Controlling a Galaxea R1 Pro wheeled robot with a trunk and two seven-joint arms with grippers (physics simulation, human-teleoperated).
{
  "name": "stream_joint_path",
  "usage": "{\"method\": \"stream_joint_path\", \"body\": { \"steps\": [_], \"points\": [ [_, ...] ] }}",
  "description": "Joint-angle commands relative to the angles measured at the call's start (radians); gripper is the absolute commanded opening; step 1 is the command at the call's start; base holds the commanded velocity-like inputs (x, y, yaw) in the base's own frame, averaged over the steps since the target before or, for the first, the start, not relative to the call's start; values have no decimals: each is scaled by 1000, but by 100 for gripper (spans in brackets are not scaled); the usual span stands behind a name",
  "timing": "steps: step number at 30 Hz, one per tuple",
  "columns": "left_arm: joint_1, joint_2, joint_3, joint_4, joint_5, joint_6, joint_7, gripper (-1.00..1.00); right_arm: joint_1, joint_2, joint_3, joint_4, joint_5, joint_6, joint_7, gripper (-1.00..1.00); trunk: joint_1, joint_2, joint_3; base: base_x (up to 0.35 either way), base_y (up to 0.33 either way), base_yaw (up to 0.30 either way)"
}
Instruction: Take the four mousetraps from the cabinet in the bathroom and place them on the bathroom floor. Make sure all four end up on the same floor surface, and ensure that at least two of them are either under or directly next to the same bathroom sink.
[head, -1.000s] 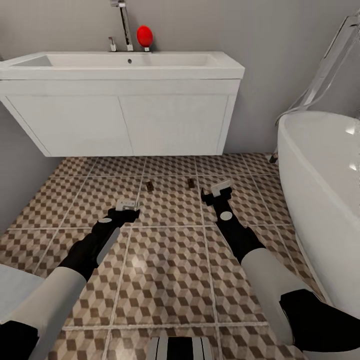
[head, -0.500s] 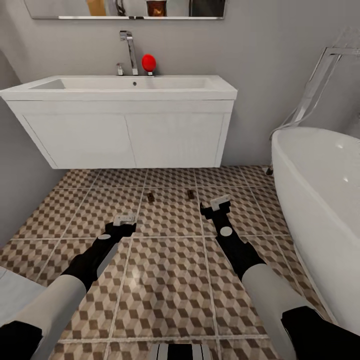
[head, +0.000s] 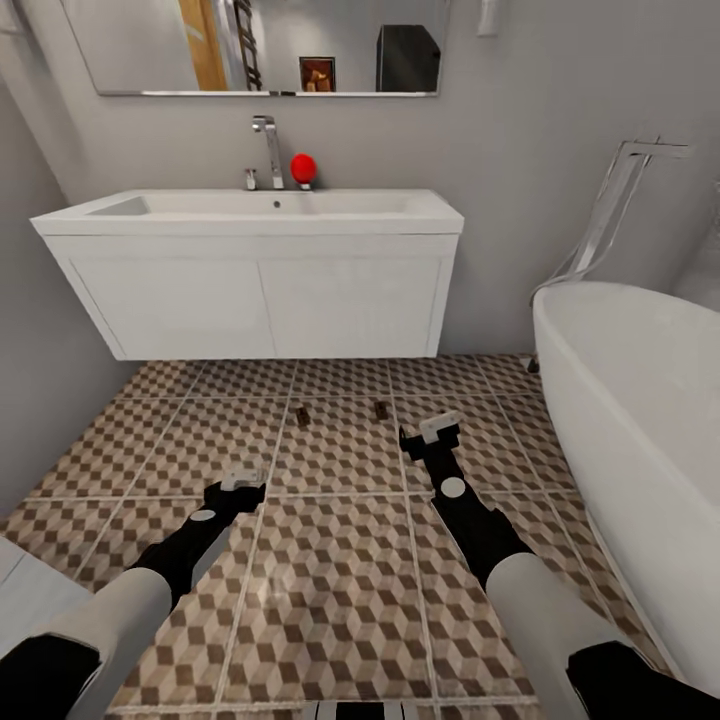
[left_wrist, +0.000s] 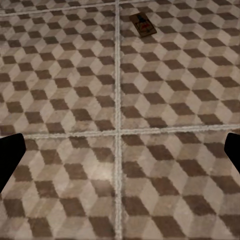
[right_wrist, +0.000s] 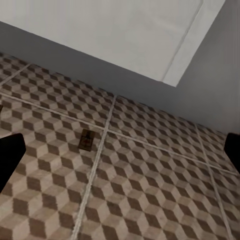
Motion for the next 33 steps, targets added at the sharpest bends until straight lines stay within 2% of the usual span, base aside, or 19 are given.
{"method": "stream_joint_path", "body": {
  "steps": [1,2,5,14,17,19,24,28,29,33],
  "points": [
    [0,-1,-9,27,10,-30,4,100,3,0,2,3,9,-1,-8,100,-1,0,5,0,0,0],
    [0,-4,-9,69,10,-67,2,100,8,0,2,16,8,-2,-8,100,-1,0,10,0,0,0],
    [0,-11,-9,123,10,-109,1,100,14,0,2,52,6,-23,-9,100,-2,1,25,0,0,0],
    [0,-33,-9,290,10,-257,-1,100,17,-2,-2,199,2,-150,-12,100,-37,64,64,0,0,0],
    [0,-48,-9,379,10,-342,-1,100,17,-13,-2,270,0,-195,-13,100,-48,85,77,0,0,0],
    [0,-54,-9,409,10,-371,-1,100,17,-23,-2,304,-6,-219,-12,100,-56,99,86,0,0,0],
    [32,-59,-9,437,10,-409,-17,100,17,-45,-2,432,-52,-316,-12,100,-75,134,108,0,0,0],
    [57,-57,-9,440,10,-444,-37,100,17,-62,-1,493,-73,-373,-12,100,-91,162,125,0,0,0],
    [111,-56,-9,442,11,-511,-47,100,18,-75,-1,566,-83,-434,-12,100,-94,169,129,0,0,0],
    [155,-52,-9,443,11,-554,-49,100,45,-84,-1,586,-85,-460,-13,100,-110,197,147,0,0,0]
  ]
}}
